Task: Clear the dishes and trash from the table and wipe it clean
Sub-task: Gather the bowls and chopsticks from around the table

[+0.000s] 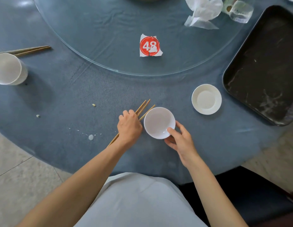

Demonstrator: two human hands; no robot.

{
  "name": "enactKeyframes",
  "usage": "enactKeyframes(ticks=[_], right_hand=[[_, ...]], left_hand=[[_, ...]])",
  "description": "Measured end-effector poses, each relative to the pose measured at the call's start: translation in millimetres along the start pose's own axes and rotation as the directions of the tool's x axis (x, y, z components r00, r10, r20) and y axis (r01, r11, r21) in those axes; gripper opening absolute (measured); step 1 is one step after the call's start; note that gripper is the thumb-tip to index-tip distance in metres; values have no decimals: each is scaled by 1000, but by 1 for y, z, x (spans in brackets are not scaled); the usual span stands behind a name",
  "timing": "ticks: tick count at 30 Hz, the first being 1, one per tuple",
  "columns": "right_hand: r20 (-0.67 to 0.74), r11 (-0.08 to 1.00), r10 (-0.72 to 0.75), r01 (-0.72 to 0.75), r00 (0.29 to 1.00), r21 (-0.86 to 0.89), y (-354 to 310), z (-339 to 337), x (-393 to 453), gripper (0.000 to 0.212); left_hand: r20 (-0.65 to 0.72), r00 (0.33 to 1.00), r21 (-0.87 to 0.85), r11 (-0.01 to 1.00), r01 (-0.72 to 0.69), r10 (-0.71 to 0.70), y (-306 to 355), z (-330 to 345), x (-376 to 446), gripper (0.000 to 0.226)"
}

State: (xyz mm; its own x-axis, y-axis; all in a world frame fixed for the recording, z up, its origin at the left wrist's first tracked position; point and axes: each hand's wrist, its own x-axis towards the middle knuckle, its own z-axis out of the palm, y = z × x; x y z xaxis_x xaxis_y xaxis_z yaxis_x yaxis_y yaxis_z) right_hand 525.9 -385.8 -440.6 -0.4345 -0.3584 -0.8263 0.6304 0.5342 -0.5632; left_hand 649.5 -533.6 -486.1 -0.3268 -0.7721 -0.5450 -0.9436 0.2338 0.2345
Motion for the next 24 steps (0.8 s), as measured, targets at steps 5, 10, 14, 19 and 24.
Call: enactKeyframes(ticks=[5, 10, 14, 19, 24], right_hand=[[102, 997, -31, 37, 994, -61, -1, -3, 2, 47], [91, 996, -52, 59, 994, -74, -4, 0, 0, 46], [55, 990, -77, 83, 995, -110, -5, 9, -7, 48], [65, 983, -129, 136, 990, -125, -7, 36, -27, 48], [121, 972, -172, 188, 978, -140, 2, 94, -56, 48]], left_hand=[[52, 996, -131, 990, -60, 68, -17, -17, 4, 5], [108, 994, -426, 902, 70, -26, -43, -38, -2, 18], [156, 987, -615, 778, 125, -36, -70, -46, -9, 29], [177, 984, -818, 553, 158, -18, -101, -61, -23, 13], [134, 991, -878, 467, 106, 28, -156, -84, -44, 10]])
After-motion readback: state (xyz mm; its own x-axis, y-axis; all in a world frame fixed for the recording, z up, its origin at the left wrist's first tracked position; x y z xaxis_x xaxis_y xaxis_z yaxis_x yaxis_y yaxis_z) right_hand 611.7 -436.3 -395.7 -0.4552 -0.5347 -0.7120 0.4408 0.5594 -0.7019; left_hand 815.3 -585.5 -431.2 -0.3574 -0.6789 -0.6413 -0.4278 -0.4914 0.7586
